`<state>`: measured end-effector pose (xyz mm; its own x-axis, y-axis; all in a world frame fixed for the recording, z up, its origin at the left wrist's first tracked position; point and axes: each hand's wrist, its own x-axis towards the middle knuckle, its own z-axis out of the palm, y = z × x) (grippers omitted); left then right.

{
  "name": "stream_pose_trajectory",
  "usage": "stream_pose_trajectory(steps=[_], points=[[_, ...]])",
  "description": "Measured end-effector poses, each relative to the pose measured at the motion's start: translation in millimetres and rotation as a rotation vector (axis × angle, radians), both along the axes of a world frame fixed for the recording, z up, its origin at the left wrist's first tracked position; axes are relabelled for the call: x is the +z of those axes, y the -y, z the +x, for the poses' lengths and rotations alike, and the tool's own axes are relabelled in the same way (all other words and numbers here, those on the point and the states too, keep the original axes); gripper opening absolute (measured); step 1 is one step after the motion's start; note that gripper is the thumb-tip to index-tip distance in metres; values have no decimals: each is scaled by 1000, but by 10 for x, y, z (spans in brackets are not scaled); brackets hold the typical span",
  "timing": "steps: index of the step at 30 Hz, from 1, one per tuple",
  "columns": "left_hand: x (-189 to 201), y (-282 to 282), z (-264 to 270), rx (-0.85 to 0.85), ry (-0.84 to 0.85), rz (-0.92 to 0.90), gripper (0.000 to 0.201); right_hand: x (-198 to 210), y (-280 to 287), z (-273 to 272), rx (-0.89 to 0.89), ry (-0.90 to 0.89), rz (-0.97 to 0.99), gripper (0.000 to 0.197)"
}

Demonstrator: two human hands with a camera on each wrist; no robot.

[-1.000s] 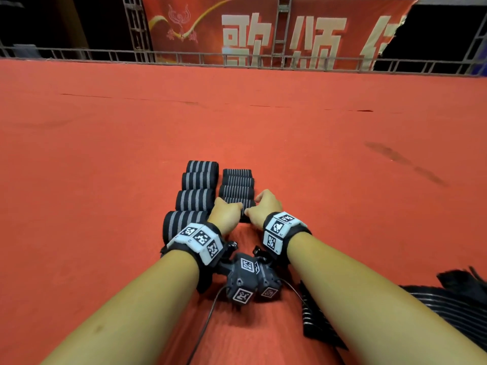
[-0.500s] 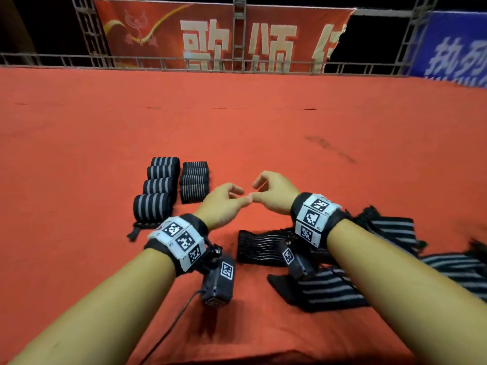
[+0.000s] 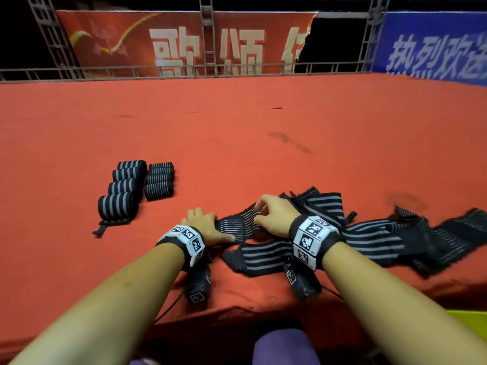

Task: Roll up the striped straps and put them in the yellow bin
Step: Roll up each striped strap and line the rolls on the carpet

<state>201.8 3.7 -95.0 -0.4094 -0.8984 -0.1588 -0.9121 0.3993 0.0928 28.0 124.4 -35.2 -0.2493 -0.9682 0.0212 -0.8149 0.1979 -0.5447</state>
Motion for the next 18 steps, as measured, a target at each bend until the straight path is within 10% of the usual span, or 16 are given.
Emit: stream_pose_trajectory(steps=[11,18], points=[[68,-62,-230,-479,37,-261,27,-159,13,-43,-21,75,-65,13],[544,92,82,-183,-433,-255,13,-114,37,10,-6,-20,-79,24]])
